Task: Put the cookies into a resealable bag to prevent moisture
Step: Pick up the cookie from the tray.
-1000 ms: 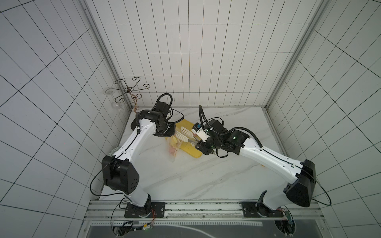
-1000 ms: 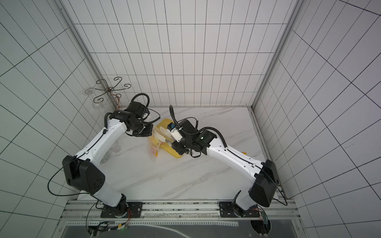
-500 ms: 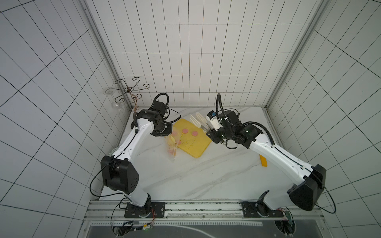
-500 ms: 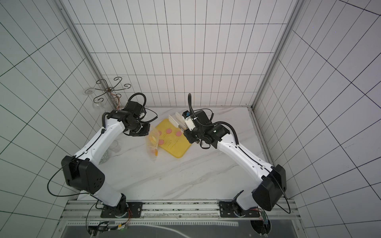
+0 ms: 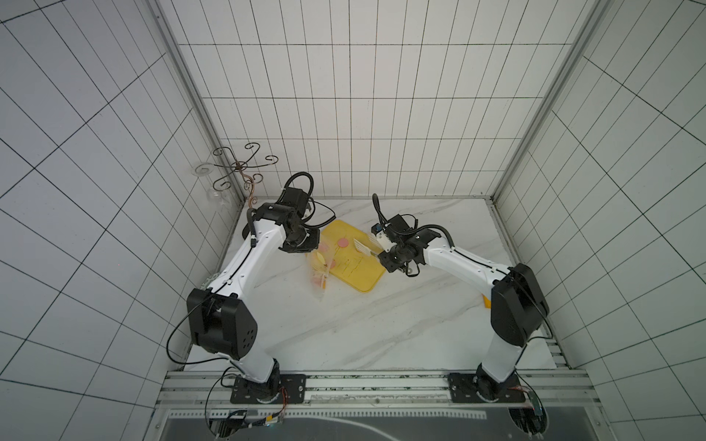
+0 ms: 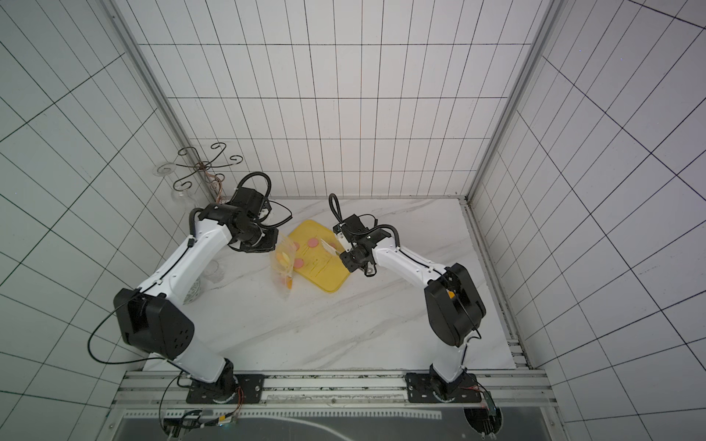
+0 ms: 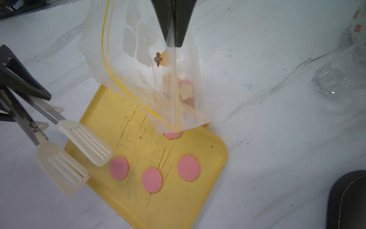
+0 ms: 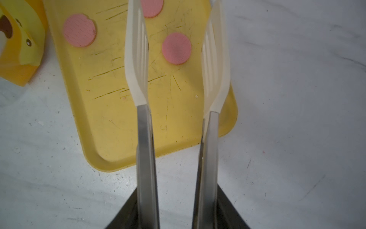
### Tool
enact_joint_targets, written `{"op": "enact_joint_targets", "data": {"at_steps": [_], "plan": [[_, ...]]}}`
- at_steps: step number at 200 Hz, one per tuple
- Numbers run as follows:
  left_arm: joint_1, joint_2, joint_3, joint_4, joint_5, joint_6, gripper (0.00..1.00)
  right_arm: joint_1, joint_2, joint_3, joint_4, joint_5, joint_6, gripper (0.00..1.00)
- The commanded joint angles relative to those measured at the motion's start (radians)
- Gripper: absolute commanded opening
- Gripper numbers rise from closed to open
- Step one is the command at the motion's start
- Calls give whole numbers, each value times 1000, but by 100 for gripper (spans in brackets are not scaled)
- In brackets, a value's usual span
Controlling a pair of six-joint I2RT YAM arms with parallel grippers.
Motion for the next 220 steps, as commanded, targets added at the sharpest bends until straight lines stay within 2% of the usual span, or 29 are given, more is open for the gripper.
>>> {"op": "enact_joint_targets", "data": {"at_steps": [1,135,220], "plan": [[0,-17,-1,2,5,11,0,1,27,66,20,19,-23,50],[0,-8,-10,10,16,15,0,1,154,185,23,43,-32,46],[1,-5,-12,11,19,17,0,1,158,190,-14,34,-37,35]]}}
